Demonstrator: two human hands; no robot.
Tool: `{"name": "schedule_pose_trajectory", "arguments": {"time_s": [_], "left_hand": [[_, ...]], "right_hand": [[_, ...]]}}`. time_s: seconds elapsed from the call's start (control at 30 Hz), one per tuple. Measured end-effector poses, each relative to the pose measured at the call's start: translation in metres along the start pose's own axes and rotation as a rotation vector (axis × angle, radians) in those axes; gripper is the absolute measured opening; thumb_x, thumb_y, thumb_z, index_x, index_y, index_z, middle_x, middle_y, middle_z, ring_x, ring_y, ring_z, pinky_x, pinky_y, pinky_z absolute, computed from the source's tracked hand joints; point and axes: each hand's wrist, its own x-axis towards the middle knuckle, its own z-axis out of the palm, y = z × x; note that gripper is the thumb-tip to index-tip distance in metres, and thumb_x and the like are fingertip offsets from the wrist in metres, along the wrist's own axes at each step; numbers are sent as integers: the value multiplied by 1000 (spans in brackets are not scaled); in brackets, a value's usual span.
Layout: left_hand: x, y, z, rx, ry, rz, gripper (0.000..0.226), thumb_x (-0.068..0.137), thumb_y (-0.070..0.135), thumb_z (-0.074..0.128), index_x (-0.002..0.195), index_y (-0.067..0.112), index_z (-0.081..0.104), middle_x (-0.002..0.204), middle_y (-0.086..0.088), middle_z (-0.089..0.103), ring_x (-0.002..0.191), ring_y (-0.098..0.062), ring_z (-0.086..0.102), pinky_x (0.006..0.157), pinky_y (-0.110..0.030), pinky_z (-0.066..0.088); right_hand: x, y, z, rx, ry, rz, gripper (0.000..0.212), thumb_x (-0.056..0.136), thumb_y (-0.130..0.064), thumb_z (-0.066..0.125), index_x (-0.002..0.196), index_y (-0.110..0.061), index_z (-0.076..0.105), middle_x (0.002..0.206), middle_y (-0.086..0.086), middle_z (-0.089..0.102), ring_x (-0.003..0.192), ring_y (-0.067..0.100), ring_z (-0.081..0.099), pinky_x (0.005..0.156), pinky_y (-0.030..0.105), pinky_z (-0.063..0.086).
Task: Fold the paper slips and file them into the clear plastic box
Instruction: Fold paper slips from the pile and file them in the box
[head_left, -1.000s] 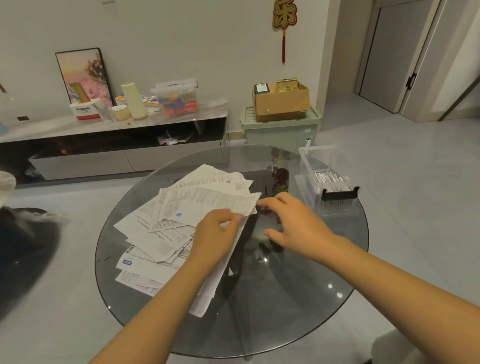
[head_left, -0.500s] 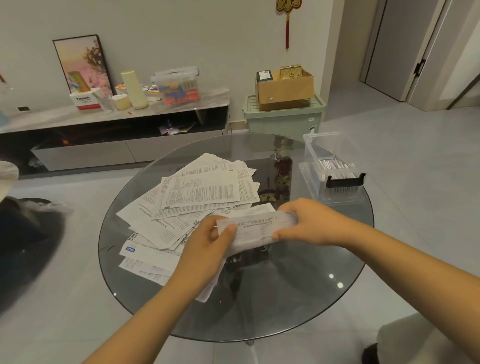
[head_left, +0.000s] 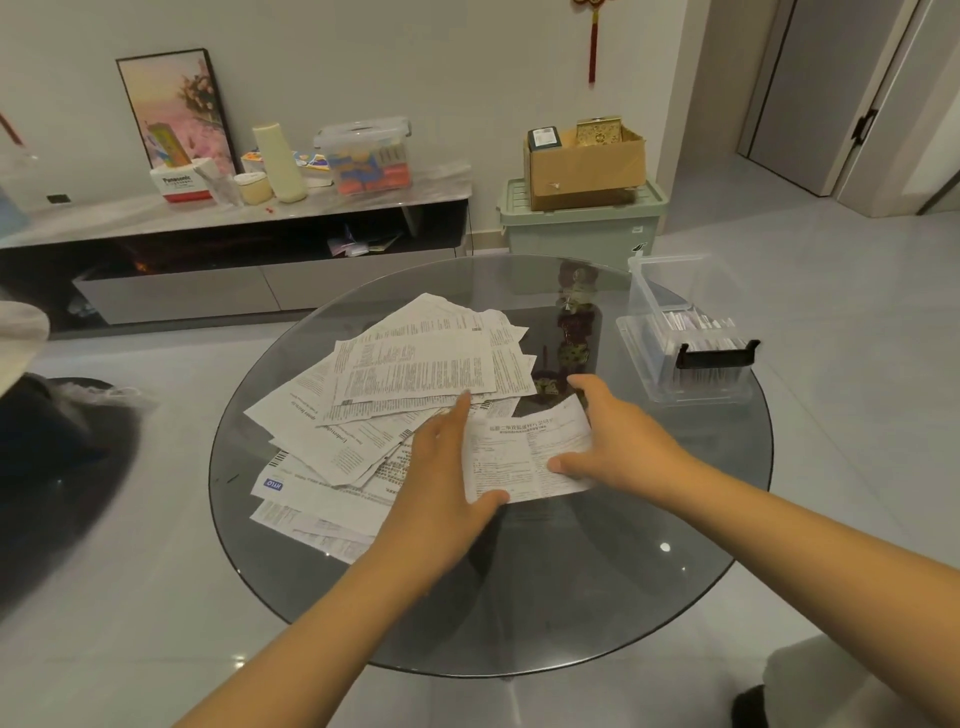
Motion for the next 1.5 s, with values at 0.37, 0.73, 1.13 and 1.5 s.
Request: {"name": "schedule_pose_trajectory", "arguments": {"time_s": [0.37, 0.73, 1.13, 1.5], "left_hand": [[6, -3, -14, 509, -142, 363, 39, 90, 43, 47, 123, 26, 59, 133, 11, 54, 125, -6, 44, 101, -22, 4], [9, 5, -12, 509, -90, 352, 30, 91, 29, 51, 119, 25, 60, 104, 6, 68, 99, -16, 55, 87, -17, 19], [7, 11, -14, 535, -77, 342, 79, 69, 73, 18, 125, 34, 56, 115, 15, 62, 106, -8, 53, 89, -24, 23], [3, 19, -4, 251, -49, 136, 17, 86, 36, 60, 103, 33, 62, 95, 11, 65, 89, -10, 56, 74, -26, 40]], "right_hand": [[-12, 2, 0, -381, -74, -421, 34, 89, -41, 58, 122, -34, 58, 127, -15, 53, 123, 10, 40, 103, 28, 32], [-19, 1, 4, -563, 10, -545, 33, 92, -45, 45, 118, -30, 57, 112, -8, 63, 103, 18, 56, 82, 33, 47], [-17, 1, -1, -493, 35, -544, 29, 96, -36, 37, 108, -28, 62, 94, -3, 68, 86, 21, 60, 71, 34, 48], [-22, -2, -11, -411, 2, -360, 21, 93, -38, 49, 110, -26, 53, 96, -5, 63, 84, 16, 53, 65, 27, 34]]}}
